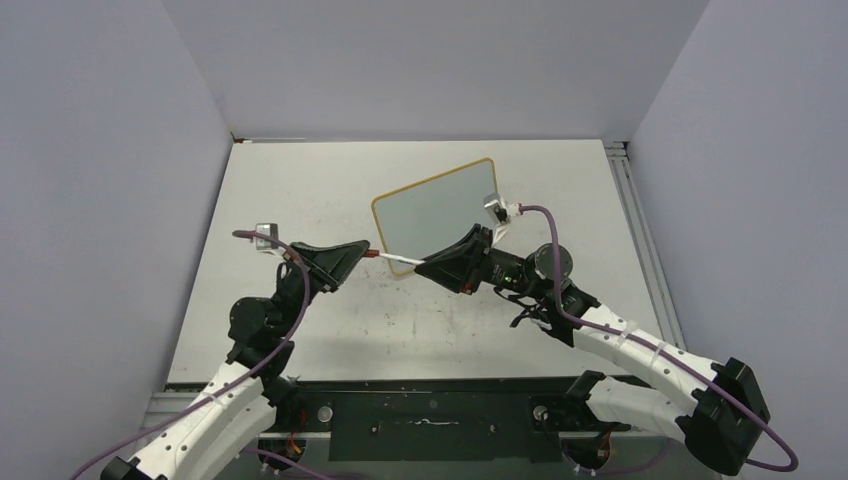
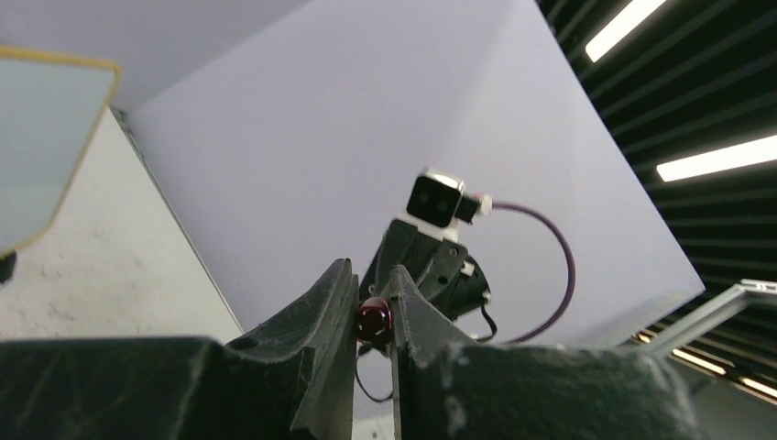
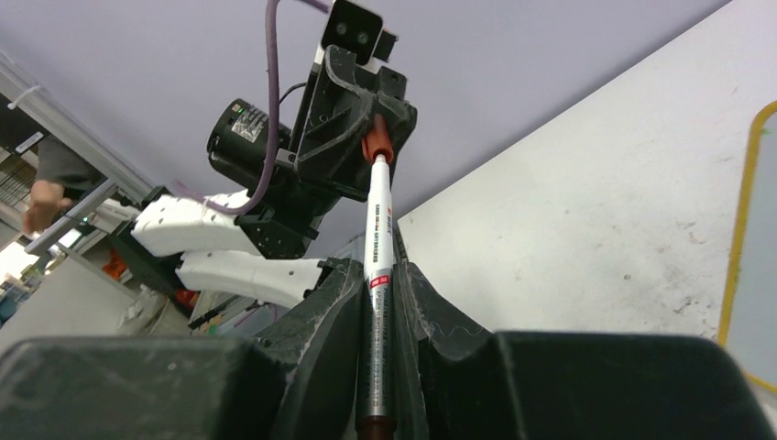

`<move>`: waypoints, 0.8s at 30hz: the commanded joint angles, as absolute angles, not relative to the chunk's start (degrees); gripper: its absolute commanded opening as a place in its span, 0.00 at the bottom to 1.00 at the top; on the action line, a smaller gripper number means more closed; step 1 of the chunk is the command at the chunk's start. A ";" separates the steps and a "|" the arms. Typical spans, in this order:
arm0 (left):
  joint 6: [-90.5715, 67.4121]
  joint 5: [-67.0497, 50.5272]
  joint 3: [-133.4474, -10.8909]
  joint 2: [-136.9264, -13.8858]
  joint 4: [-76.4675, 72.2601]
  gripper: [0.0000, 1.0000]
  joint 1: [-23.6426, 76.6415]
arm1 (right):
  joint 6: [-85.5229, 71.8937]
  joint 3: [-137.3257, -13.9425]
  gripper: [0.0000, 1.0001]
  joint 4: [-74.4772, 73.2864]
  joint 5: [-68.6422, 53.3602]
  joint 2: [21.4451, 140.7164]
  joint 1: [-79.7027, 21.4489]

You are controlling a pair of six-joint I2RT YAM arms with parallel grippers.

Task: Write a sentence on the whiteboard
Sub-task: Open the whiteboard marker at the center of the board, then place the pen cap at the center of the board.

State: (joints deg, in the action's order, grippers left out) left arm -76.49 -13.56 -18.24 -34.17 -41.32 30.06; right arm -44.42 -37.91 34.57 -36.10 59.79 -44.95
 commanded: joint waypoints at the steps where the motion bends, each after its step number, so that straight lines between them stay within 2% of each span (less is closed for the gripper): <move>1: -76.91 -6.42 -18.68 -31.53 -45.38 0.00 26.11 | -43.32 -37.88 0.05 36.83 -34.47 55.66 -43.47; 15: -75.47 -9.57 -19.06 -28.03 -39.72 0.00 21.60 | -41.81 -38.54 0.05 32.61 -32.96 54.52 -42.83; 20: -63.61 -13.55 -25.94 -23.49 -15.94 0.00 16.52 | -33.61 -42.90 0.05 17.52 -26.04 50.25 -42.55; 24: -52.22 -14.34 -32.56 -24.90 4.33 0.00 15.38 | -26.65 -45.90 0.05 7.15 -17.89 46.26 -42.50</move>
State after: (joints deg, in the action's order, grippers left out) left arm -65.84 -11.62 -25.21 -24.12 -17.56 16.34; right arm -35.68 -40.53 16.88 -27.22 50.87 -42.92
